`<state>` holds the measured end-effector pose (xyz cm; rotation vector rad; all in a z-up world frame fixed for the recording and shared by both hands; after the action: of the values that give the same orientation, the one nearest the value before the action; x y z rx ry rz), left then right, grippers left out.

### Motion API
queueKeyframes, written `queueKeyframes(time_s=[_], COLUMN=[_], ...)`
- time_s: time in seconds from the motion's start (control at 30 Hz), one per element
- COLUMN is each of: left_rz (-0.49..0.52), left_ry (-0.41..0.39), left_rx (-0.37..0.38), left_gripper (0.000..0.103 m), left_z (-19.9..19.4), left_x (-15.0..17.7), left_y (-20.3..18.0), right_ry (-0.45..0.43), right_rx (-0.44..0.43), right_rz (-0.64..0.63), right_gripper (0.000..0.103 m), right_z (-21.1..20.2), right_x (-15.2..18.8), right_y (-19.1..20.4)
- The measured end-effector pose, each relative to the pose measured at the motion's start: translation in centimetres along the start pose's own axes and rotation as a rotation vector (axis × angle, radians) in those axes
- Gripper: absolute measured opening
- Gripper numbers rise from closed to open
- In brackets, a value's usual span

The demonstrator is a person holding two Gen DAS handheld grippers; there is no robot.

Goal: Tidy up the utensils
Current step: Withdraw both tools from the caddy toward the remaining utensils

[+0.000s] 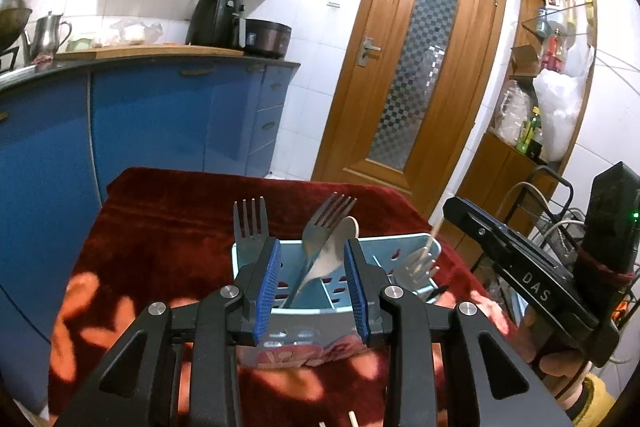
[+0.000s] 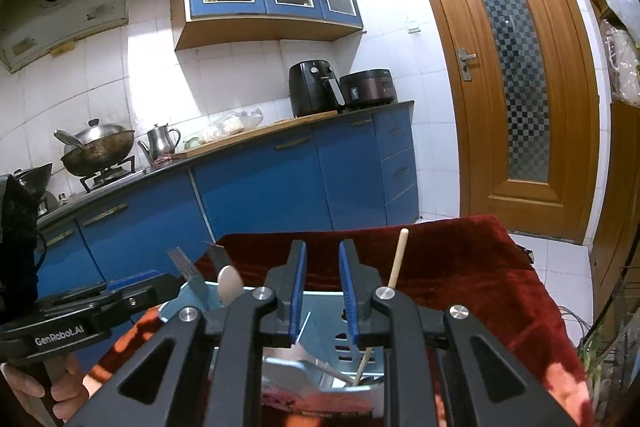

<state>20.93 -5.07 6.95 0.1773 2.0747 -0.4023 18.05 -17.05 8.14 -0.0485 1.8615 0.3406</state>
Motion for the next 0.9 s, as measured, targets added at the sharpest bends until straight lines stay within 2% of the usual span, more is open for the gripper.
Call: queueKeyframes(time_s=[0.33, 0.9], left_rz=[0.014, 0.000], left_ry=[0.000, 0.079], left_rx=[-0.014, -0.053], left_gripper=[0.033, 0.033], left_z=[-2.6, -6.4], left_x=[0.4, 3.4], left_y=[-0.5, -0.4], right_ry=[0.002, 0.154], right_rx=[-0.010, 0.019], right_rz=[0.009, 0.066], right_gripper=[0.020, 0.020], right_z=[-3.2, -8.4], right_x=[-0.2, 2.3], right_y=[1.0, 1.8])
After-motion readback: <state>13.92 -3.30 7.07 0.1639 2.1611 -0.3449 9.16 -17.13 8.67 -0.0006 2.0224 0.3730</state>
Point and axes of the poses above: each gripper's, at about its wrist camera, not at the fingertips, and z roughly the way its jaws point, y to its left, x to its underside, the point moved 5 cm from there along z, roughly the way its jaws point, and after that the axes turned 5 degrees about -x, right-handed, at the moved point
